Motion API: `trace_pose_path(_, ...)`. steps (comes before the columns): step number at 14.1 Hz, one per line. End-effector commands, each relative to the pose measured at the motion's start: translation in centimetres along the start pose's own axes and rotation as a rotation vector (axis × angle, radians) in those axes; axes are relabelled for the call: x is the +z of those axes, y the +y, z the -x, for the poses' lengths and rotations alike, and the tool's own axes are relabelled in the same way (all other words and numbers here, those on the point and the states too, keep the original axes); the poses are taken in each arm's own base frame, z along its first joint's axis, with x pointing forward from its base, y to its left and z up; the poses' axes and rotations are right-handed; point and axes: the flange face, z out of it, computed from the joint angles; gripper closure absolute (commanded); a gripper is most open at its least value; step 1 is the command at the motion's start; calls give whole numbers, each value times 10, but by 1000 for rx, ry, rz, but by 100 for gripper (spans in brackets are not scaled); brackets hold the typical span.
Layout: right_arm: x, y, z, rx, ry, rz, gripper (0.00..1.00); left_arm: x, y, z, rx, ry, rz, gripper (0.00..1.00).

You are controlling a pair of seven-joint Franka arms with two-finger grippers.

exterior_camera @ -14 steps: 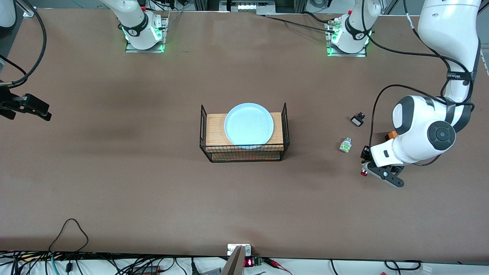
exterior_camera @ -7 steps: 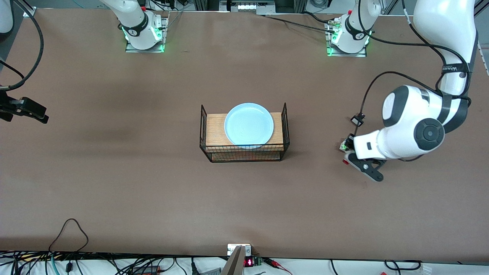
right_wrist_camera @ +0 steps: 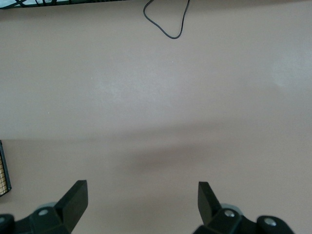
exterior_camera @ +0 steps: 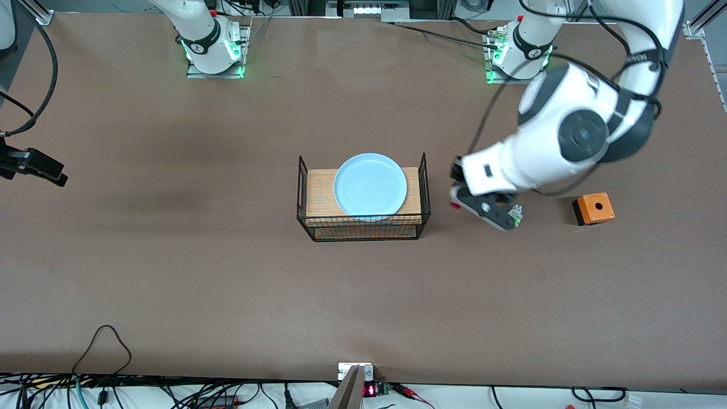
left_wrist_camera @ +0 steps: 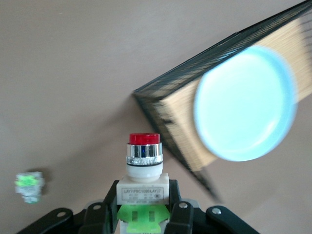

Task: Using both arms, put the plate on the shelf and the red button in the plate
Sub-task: 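Lift the red button with the left gripper toward the plate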

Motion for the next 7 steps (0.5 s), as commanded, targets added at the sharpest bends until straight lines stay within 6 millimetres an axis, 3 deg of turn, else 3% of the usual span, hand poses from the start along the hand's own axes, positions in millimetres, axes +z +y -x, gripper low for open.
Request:
trace_pose_path(1,-5,-3,5,72,13,-11,0,-21,30,0,-54,15,35,88)
trace_pose_path(3,-5,-6,5,87,15,-9,0,-20,43,1,-79,12,44,88)
trace_pose_path(5,-4,-8,5,32,12,-9,0,-3,85,2,-107,-6,40,88)
trace_pose_path(7,-4,-15,5,16,10,-13,0,14,106,-3,-112,7,53,88)
